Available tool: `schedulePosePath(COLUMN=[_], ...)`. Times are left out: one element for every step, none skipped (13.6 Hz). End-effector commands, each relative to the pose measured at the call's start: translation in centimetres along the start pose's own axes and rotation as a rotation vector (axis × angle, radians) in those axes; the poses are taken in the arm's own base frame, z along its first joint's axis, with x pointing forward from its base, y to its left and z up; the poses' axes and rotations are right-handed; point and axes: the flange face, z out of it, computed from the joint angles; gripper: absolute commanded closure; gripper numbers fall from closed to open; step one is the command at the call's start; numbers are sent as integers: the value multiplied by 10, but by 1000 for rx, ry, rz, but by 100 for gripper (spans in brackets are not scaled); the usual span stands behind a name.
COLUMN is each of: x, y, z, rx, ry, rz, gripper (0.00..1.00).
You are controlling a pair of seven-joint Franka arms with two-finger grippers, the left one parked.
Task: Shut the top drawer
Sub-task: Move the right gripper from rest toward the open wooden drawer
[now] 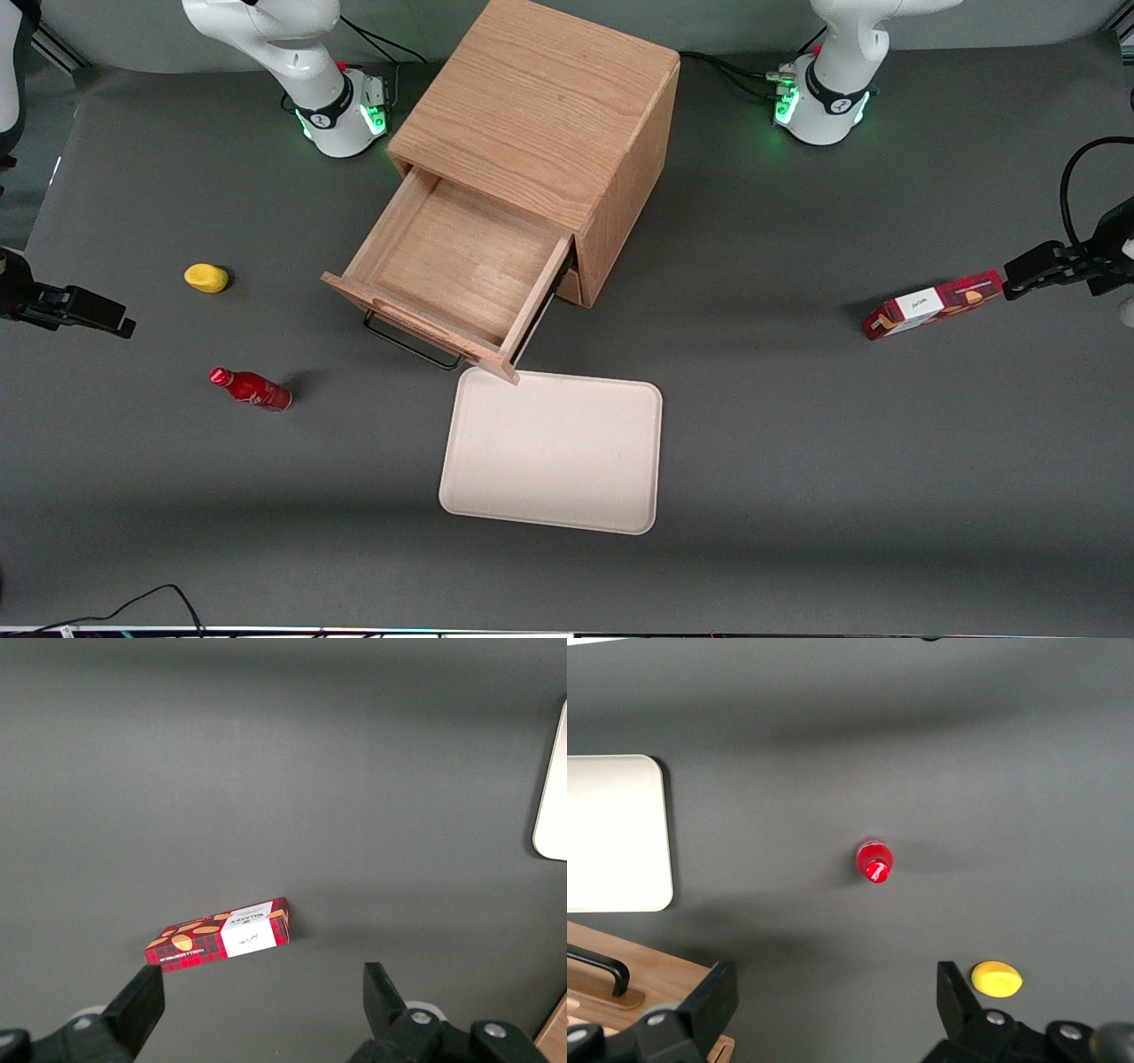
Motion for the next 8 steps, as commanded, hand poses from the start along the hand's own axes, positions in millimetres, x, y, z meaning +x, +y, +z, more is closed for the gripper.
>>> schedulePosePath(x=[-4, -3, -3, -4, -4, -4, -2, 1], y=[-4, -4, -3, -3, -4, -4, -6, -7], z=[-8, -7, -8, -9, -9, -9, -8, -7], rx=[21, 20, 21, 24, 26, 26, 26, 27], ry=[-7, -7, -6, -6, -6, -5, -5, -5], rz=[25, 25, 26, 25, 23, 25, 20, 12], gripper=[0, 0, 0, 0, 0, 0, 0, 0])
